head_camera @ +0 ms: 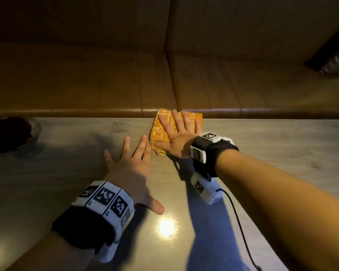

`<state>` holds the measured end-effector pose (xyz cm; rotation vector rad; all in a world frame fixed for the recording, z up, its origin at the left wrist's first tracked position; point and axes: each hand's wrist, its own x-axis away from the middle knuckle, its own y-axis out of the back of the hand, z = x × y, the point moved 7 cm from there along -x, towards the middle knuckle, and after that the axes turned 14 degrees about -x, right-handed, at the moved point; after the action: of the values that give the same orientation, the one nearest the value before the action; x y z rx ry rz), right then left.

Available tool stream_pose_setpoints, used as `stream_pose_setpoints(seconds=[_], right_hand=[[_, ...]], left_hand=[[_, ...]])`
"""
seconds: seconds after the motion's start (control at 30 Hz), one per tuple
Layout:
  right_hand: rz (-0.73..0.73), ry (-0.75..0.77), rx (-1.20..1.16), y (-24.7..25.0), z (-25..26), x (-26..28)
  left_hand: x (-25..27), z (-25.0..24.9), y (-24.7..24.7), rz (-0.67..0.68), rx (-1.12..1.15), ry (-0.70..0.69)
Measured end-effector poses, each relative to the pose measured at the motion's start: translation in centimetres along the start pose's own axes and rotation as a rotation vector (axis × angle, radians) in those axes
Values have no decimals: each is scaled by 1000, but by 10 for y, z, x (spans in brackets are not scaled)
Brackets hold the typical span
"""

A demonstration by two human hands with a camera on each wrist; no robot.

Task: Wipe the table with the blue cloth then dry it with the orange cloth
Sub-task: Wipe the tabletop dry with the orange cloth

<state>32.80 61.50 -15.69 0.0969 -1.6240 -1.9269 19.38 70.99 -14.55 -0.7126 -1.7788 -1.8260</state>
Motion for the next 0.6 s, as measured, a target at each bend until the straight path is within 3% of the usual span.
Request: stream_pose_setpoints(seconds=[0.1, 0.27, 0.43, 0.5, 0.6], right_hand=[[48, 2, 6, 14, -20, -17], [-10, -177, -38, 32, -85, 4], [44, 59, 54, -3, -68, 80], [80, 60, 89, -1, -80, 71], [10, -54, -5, 14, -85, 27]], left_hand=[[4, -2, 0, -4, 0, -40], [2, -4, 2, 54, 15, -33], [3, -3, 5, 64, 34, 0], [1, -3, 6, 61, 25, 24], [2, -2, 4, 76, -7, 69]])
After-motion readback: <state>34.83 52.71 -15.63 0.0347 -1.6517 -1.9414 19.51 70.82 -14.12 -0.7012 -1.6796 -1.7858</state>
